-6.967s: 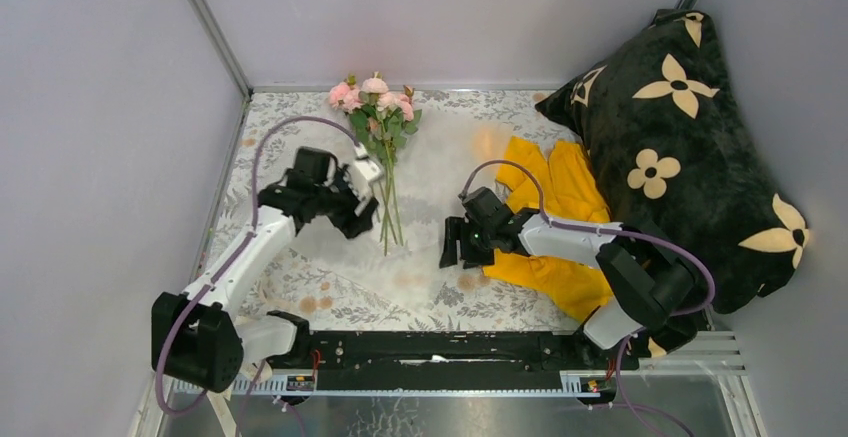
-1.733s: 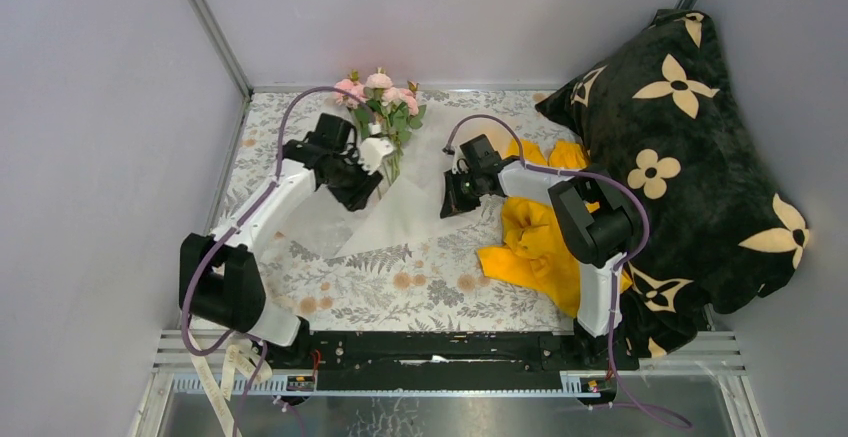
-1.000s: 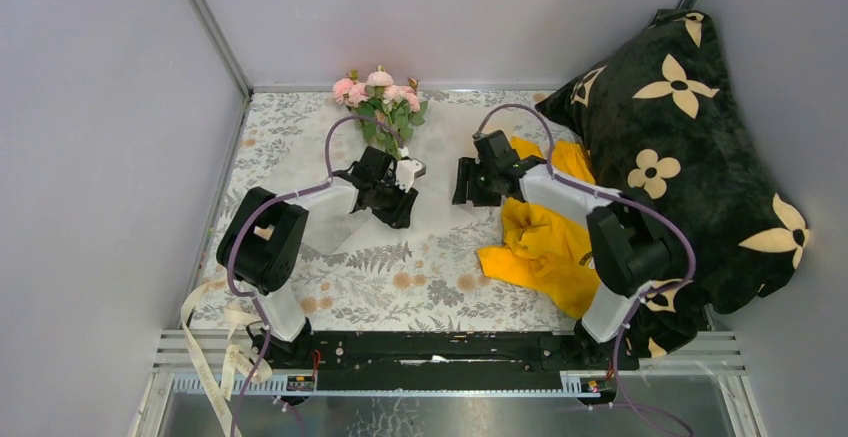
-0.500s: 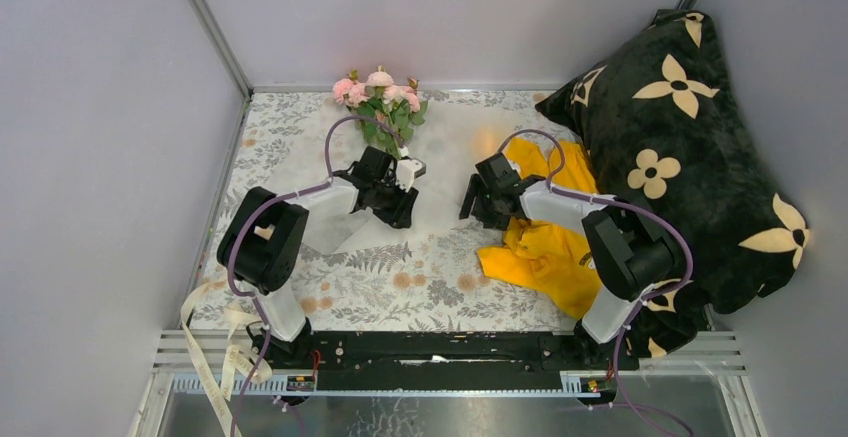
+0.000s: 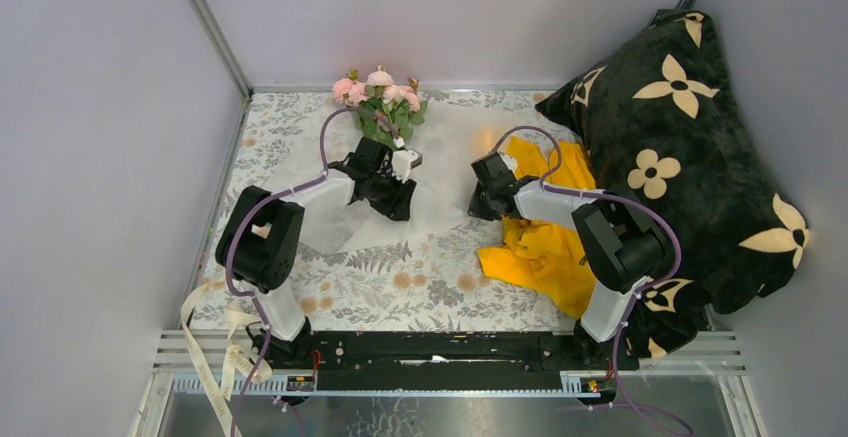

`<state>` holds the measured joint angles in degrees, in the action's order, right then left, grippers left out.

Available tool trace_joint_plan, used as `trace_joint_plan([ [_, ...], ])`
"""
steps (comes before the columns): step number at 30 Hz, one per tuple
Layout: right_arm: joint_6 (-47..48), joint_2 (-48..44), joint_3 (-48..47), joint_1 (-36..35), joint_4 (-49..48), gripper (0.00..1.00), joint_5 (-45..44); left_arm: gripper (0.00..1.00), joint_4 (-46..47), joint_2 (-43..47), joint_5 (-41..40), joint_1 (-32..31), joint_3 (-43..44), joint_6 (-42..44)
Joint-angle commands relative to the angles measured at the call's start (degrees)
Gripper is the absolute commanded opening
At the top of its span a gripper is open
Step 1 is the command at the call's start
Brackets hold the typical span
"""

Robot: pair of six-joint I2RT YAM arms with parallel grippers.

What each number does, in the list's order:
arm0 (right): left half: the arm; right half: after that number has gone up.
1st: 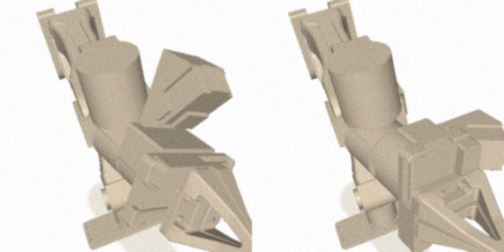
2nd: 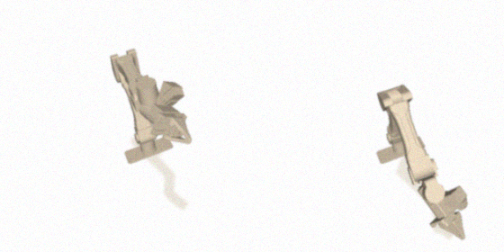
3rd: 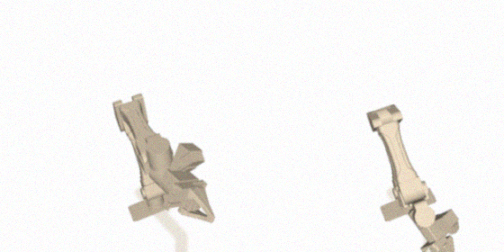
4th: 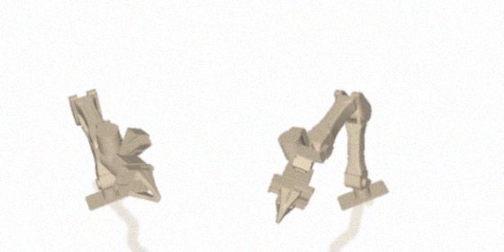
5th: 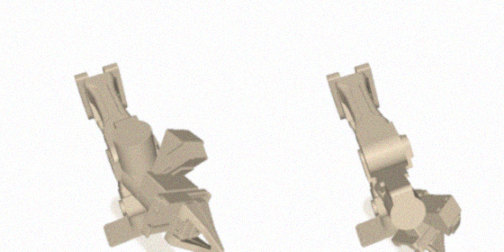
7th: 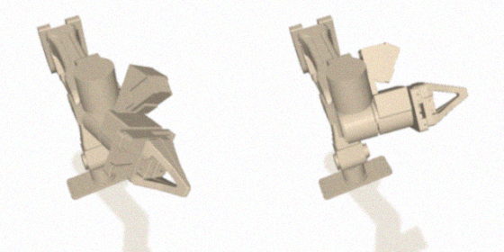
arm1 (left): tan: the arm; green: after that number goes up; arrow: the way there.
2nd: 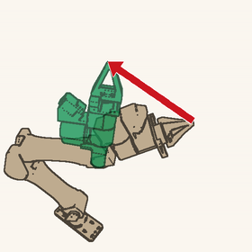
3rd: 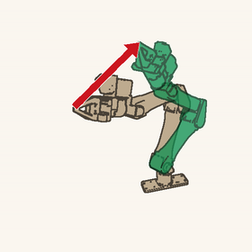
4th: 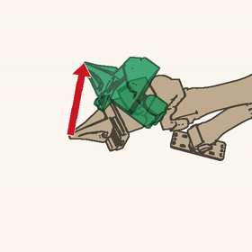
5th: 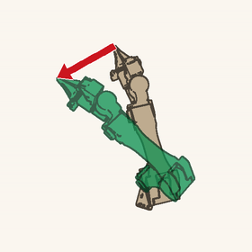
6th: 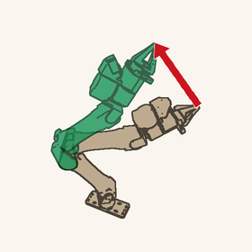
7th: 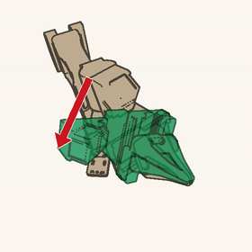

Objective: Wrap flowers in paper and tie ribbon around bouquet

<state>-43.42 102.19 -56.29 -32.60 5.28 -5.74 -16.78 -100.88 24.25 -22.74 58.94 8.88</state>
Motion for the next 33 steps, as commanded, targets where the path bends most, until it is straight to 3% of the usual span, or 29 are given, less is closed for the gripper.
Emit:
trace_joint_plan([
  [1,5.56,0.87,-2.80,-0.76,3.26,0.00,-4.19,0.56,-2.64,0.14,1.62,0.45,5.62,1.09],
  [7,11.99,-0.86,-6.95,-4.80,7.48,0.00,-10.44,0.59,-0.51,-2.34,4.42,0.50,8.38,-1.86],
  [12,17.83,-0.72,-10.64,-8.51,10.95,0.00,-17.20,0.58,-0.61,-9.89,1.09,1.78,11.71,-5.96],
  [19,30.92,-2.56,-12.54,-13.82,7.29,0.00,-22.85,0.58,1.17,-13.99,0.41,2.55,12.98,-8.33],
  [26,45.49,-2.41,-14.51,-20.51,-3.30,0.00,-19.91,0.57,2.30,-15.27,3.76,3.83,11.52,-10.12],
  [33,50.85,0.80,-15.01,-23.36,-12.97,0.00,-9.70,0.57,7.31,-14.31,12.01,8.13,9.03,-14.63],
])
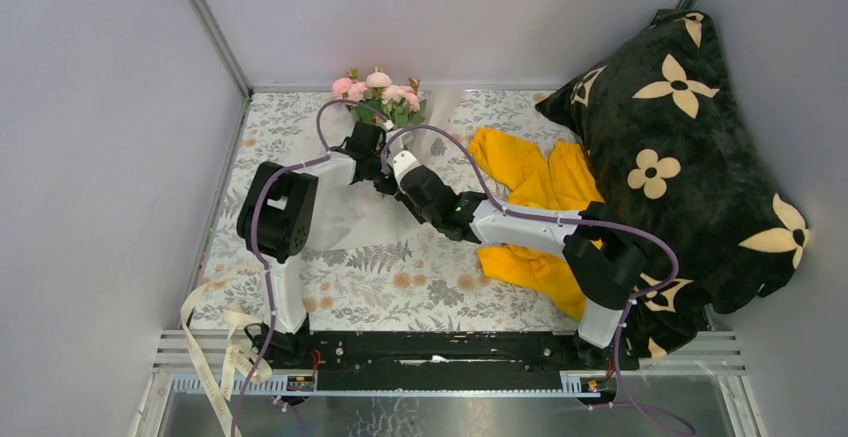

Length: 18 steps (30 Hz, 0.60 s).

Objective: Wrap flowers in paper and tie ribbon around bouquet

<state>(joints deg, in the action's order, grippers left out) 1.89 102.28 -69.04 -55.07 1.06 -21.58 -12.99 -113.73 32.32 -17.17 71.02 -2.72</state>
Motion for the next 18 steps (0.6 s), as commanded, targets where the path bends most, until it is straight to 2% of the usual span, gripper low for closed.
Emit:
trace_joint_plan([
  [1,6.03,1.68,-2.43,-0.91,-9.32,0.00,7.14,0.57,4.87,-1.00,5.42,3.21,-3.84,-3.87],
  [5,8.39,5.33,-3.55,-1.24,-10.18,0.00,11.42,0.58,8.95,-0.11,11.08,5.77,-5.49,-7.36],
  [13,9.10,9.85,-4.62,-1.88,-9.73,0.00,14.21,0.64,11.82,2.45,15.79,12.39,-5.10,-11.25],
  [18,10.52,11.72,-5.53,-2.72,-7.62,0.00,13.69,0.74,11.86,6.76,21.24,16.13,-3.55,-11.52],
])
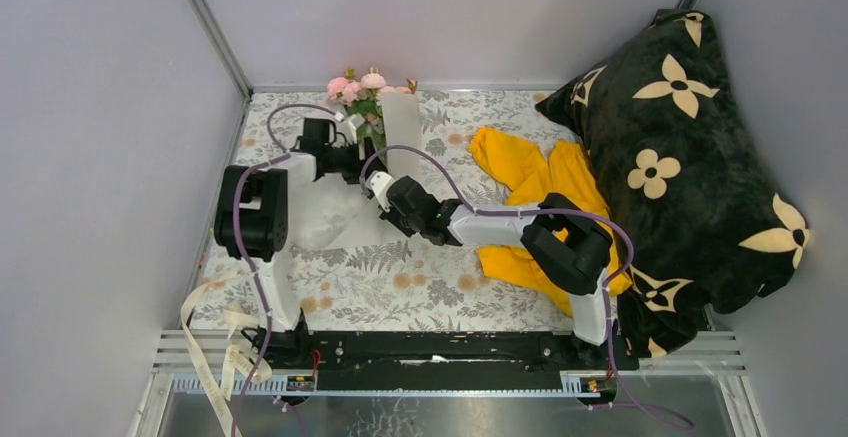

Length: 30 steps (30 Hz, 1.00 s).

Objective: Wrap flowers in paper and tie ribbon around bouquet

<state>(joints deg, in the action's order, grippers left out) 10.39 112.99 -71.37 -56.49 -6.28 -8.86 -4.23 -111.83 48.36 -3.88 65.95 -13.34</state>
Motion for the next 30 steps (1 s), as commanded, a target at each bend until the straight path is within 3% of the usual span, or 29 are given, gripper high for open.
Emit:
trace_joint_plan([
  [1,2.34,1.27,-3.30,-1.55,0.04,0.00,0.78,0.78,3.07,5.71,6.27,3.17,1.81,-0.88],
  [7,3.19,2.32,-3.59,-2.31,0.65,0.00,-0.04,0.98,7.19,10.35,8.32,3.44,1.49,-3.96],
  [13,3.23,2.59,-3.99,-2.40,1.09,0.00,-0.22,0.99,10.26,11.81,10.94,3.37,-0.10,-7.21],
  [15,3.23,2.50,-3.88,-2.40,1.02,0.00,-0.20,0.99,9.23,12.79,7.05,2.91,-0.29,-5.32],
  [19,3.31,2.52,-3.90,-2.47,1.17,0.00,-0.10,0.99,-1.75,7.94,-4.50,2.73,5.25,-1.09],
  [24,3.60,2.41,-3.77,-2.51,1.09,0.00,-0.41,0.97,-2.88,2.46,-4.47,2.36,7.46,-2.92],
  [25,3.70,2.41,-3.84,-2.49,1.32,0.00,-0.41,0.92,-2.17,2.07,-3.88,2.30,7.56,-3.20],
  [26,3.82,2.35,-3.86,-2.49,1.54,0.00,-0.45,0.80,-1.53,1.86,-2.75,2.25,7.65,-3.45],
  [30,4.60,1.45,-3.70,-2.49,2.40,0.00,-0.30,0.18,-0.06,2.63,-0.27,2.34,7.06,-2.03],
])
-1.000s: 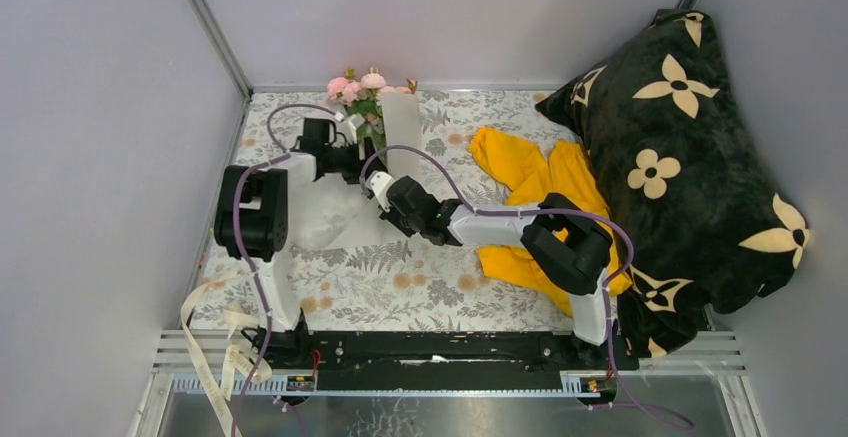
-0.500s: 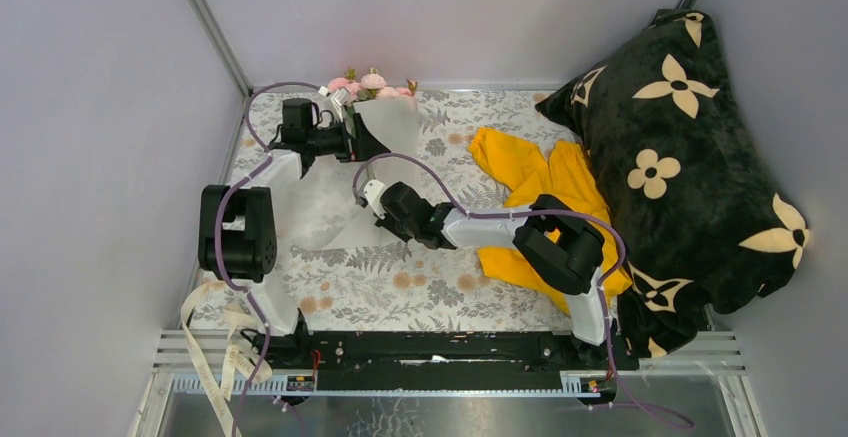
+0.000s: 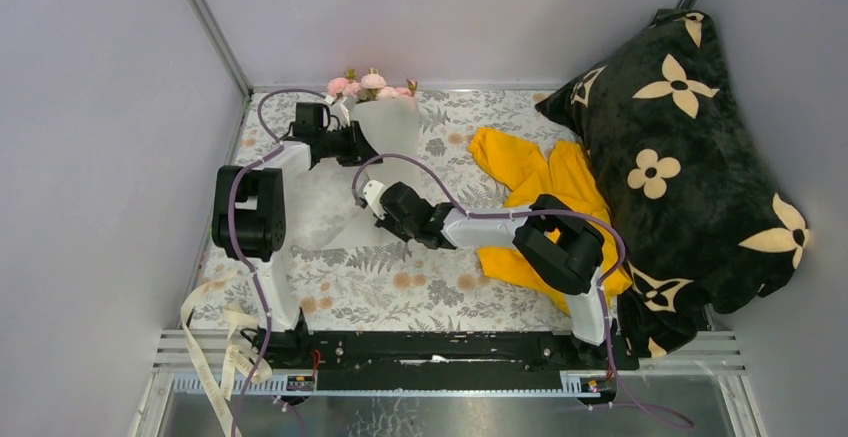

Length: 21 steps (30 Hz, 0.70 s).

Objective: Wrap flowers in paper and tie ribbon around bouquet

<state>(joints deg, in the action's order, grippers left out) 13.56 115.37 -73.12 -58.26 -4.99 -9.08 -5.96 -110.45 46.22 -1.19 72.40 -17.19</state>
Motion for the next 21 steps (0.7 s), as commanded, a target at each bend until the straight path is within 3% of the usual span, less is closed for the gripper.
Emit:
trace_joint_plan([
  [1,1.58,-1.29,-2.06,-0.76,1.54,0.03,0.18,0.03,1.30,1.48,1.49,-0.12,0.56,2.73],
  [7,1.85,-7.35,-3.41,-0.71,9.37,0.39,4.45,0.00,-2.92,-0.98,-4.00,3.21,-0.33,6.08],
  [12,2.79,-14.28,-0.92,-0.56,14.24,0.68,13.12,0.00,-2.64,-5.63,-5.36,4.35,-1.49,6.24],
  [16,0.79,-14.99,-1.78,1.25,17.48,0.72,20.97,0.00,-2.83,-7.48,-5.15,4.83,-1.60,5.99],
  [21,-18.47,-10.72,-3.75,10.94,12.45,0.72,27.74,0.00,-2.91,-7.24,-6.06,5.16,-2.28,7.01],
])
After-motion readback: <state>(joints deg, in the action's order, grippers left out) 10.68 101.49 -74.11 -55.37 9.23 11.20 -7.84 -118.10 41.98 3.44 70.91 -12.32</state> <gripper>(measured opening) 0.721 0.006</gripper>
